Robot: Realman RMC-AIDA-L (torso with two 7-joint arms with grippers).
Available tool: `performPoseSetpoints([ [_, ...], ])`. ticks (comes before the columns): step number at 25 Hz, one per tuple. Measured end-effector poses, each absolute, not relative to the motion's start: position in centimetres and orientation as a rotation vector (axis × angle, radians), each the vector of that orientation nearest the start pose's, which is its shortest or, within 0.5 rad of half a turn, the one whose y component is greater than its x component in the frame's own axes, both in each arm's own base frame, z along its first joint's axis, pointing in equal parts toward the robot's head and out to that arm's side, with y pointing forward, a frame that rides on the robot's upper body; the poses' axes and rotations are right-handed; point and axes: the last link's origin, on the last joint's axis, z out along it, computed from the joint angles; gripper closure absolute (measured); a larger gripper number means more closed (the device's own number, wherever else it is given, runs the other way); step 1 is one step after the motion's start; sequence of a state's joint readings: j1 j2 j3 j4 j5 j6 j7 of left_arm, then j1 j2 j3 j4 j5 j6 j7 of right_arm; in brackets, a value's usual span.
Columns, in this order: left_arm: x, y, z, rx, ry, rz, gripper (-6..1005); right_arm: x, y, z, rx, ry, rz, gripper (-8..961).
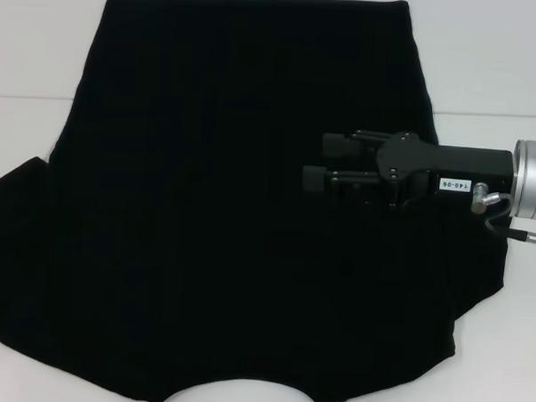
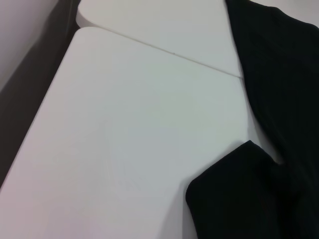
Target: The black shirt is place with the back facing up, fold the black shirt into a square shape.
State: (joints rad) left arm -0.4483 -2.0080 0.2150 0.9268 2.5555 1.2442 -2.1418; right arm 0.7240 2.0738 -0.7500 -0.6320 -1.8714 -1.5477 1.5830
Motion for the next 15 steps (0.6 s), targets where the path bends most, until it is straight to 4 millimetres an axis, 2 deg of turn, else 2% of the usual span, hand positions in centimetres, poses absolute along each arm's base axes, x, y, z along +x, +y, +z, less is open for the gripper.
performPoseSetpoints([
  [15, -41.31, 30.47, 13.86, -1.646, -1.559, -0.333, 998, 18.12, 37.74, 0.07, -2.774, 0.645, 0.914, 146],
])
